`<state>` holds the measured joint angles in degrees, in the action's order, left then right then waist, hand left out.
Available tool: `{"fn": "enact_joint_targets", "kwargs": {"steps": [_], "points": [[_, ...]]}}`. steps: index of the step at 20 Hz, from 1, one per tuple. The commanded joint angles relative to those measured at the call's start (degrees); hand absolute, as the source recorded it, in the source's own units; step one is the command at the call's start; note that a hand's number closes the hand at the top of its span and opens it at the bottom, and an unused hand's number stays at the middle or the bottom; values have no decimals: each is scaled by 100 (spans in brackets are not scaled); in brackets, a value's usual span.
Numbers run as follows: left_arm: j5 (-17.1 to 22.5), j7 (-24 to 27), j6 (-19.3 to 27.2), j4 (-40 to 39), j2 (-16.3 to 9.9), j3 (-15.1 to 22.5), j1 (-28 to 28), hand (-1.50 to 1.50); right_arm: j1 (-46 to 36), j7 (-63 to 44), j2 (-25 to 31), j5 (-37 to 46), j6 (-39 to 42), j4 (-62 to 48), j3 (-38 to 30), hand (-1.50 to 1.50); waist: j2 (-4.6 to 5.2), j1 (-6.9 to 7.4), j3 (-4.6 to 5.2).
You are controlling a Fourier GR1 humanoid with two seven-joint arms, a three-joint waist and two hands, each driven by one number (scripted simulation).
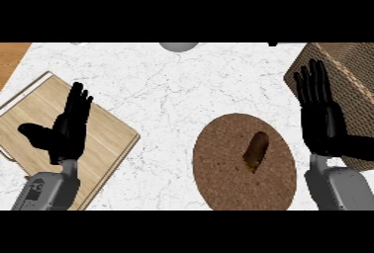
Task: Pick the sweet potato from the placemat and place it in the basket
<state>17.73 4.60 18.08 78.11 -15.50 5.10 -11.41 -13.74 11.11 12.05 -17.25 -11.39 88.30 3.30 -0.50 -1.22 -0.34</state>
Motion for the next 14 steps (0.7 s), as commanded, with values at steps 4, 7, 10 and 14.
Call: {"fn": "enact_joint_targets", "kwargs": {"steps": [4, 7, 10, 14], "points": [[-702, -1015, -99, -23, -633, 429, -256, 0, 297, -263, 760, -115, 604, -548, -491, 150, 55, 88, 26], [-753, -1037, -495, -280, -785, 666, -15, 0, 321, 1095, 1353, 1115, 1143, -59, 227, 150, 42, 90, 25], [-883, -1187, -541, -357, -799, 762, -173, 0, 576, 1908, -165, 1875, -110, -144, 1004, -150, 55, 147, 31], [-772, -1331, -713, -157, -956, 657, -107, 0, 482, 970, -583, 3262, -1913, -220, 1336, -150, 23, 147, 47]]}}
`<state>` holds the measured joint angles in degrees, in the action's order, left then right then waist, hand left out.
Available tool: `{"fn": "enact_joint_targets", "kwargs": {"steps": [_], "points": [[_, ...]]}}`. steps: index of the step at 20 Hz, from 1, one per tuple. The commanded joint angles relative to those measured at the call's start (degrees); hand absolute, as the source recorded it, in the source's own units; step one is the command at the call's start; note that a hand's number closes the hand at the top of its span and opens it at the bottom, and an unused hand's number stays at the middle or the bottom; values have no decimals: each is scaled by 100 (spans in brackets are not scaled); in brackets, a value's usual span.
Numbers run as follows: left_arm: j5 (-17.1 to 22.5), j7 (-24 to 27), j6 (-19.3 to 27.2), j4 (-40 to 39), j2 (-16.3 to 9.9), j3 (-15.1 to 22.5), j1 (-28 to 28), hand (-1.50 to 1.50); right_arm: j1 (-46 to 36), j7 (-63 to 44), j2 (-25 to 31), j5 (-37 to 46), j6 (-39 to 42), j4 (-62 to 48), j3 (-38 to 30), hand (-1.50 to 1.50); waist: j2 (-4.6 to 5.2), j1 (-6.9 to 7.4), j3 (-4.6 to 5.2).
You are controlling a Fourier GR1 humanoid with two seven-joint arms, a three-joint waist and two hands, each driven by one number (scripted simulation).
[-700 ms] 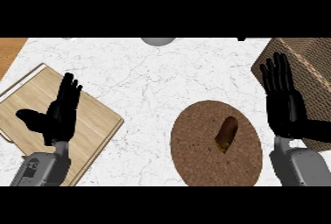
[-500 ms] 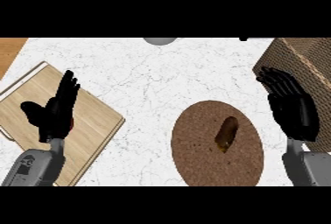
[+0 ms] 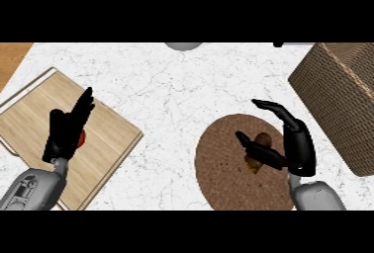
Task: Pick the sweet potato from the placemat and place it in the basket
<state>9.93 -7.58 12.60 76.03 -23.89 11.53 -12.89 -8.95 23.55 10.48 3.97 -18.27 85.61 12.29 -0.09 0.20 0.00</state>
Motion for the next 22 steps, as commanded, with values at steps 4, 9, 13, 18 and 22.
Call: {"fn": "enact_joint_targets", "kwargs": {"steps": [4, 9, 13, 18, 22], "points": [[-34, -77, -44, -58, -117, -53, 53, 0, 66, -1944, 640, 2413, -1434, -238, 281, -150, -56, -139, 78], [-92, -200, 24, 17, -98, 9, 126, 0, 10, -3663, 1734, 3395, -163, -59, 552, -150, -117, -186, 107], [-60, -240, -40, -37, -68, 10, 9, 0, -90, -4743, 2072, 3299, 1534, 336, 1092, -150, -93, -198, 108], [-106, -258, -8, 36, -79, 0, 30, 0, -458, -6377, 2108, 2470, 3354, 1611, 1232, -150, -98, -176, 53], [-71, -95, -173, 23, -106, -29, 203, 0, -872, -8147, 1784, 1810, 4285, 2660, 1154, -150, -56, -113, 31]]}}
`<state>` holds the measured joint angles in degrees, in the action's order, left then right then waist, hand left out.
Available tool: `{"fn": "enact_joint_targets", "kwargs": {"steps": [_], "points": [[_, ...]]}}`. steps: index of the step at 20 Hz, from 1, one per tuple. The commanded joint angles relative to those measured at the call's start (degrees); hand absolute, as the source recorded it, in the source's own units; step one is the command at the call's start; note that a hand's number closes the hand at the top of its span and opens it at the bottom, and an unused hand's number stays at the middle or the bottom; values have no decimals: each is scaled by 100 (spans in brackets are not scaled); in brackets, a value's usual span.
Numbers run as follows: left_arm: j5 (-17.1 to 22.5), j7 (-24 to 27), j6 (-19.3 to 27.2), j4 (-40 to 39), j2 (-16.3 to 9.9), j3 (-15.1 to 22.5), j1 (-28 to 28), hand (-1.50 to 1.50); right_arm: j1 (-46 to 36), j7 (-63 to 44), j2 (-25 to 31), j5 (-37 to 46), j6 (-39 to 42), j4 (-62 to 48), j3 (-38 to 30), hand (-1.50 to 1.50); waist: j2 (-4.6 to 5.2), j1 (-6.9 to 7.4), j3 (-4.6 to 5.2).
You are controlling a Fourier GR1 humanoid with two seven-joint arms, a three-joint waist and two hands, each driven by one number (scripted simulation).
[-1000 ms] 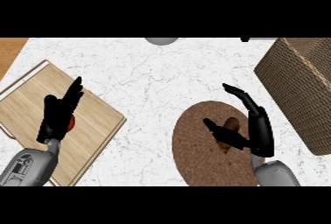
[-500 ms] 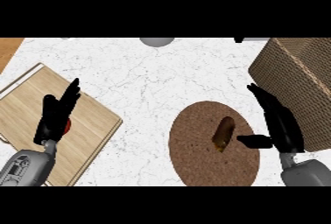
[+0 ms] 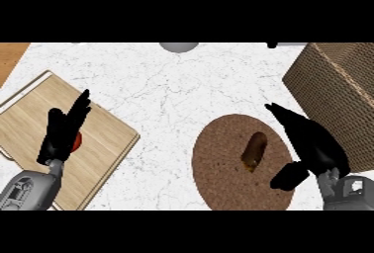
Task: Pick the sweet potato from the placemat and place it in the basket
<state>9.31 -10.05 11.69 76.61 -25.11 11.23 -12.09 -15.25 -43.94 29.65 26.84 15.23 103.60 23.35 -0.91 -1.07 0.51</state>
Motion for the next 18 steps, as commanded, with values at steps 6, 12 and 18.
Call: {"fn": "enact_joint_targets", "kwargs": {"steps": [6, 12, 18], "points": [[-35, -39, -152, 94, 78, -151, 43, 0, -433, -3099, -440, -784, 1173, 1967, -166, -150, 65, 74, -40], [-275, -25, -111, 25, 295, -137, -97, 0, -494, -2961, -674, 167, 769, 1770, 265, -150, 77, 93, -44], [-329, 11, -312, 293, 247, -304, 207, 0, -85, -2139, -689, 416, 773, 1290, -103, -150, 87, 132, -48]]}}
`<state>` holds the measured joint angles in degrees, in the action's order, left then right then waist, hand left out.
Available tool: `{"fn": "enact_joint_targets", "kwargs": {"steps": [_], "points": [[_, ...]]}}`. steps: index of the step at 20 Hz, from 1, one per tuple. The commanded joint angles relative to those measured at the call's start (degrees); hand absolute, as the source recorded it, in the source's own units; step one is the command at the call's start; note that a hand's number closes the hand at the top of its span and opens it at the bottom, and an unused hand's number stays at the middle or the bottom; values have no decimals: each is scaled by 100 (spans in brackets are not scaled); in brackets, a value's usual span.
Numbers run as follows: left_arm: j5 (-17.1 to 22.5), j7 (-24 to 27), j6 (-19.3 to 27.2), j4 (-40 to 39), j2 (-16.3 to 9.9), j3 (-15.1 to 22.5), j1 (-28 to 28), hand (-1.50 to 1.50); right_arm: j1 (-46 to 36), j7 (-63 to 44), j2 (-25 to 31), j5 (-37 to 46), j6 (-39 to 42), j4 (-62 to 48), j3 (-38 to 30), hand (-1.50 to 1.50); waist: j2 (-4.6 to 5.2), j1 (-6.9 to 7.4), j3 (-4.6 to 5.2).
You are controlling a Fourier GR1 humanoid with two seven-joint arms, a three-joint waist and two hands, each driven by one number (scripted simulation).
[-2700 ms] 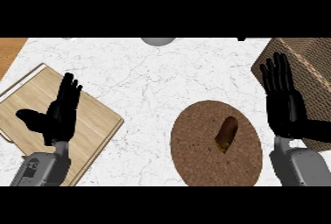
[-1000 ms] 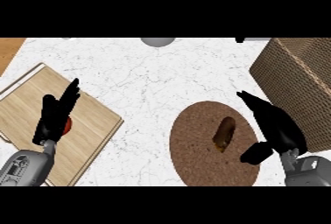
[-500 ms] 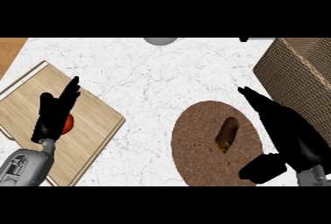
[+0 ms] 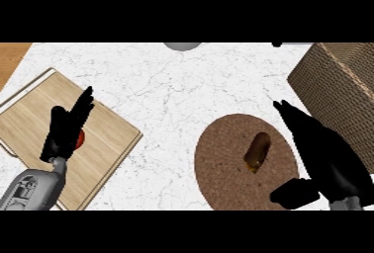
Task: Pick the sweet potato from the placemat and place it in the basket
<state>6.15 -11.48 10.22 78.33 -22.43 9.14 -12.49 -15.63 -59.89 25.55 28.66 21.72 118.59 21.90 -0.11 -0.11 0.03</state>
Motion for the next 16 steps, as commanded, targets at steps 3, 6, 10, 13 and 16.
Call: {"fn": "enact_joint_targets", "kwargs": {"steps": [3, 6, 10, 13, 16], "points": [[13, 67, -314, -9, 0, -267, 79, 0, 42, -129, -397, 315, 112, -536, -157, -150, 10, 31, -3], [-53, 59, -400, -56, 49, -307, -46, 0, 447, 134, -622, 815, -163, -731, 241, -150, 11, 18, -3], [-370, 27, -167, 255, 405, -224, 329, 0, 478, 215, -874, 1005, -7, -642, 81, -150, 5, 23, -3], [-385, -108, -309, 34, 327, -438, 29, 0, 895, 1397, -717, 1424, -665, -1478, -47, -150, 12, 15, -5], [-653, -200, -242, -54, 610, -415, -249, 0, 289, 1342, -1001, 1389, -312, -1811, -364, -150, 13, 14, -4]]}}
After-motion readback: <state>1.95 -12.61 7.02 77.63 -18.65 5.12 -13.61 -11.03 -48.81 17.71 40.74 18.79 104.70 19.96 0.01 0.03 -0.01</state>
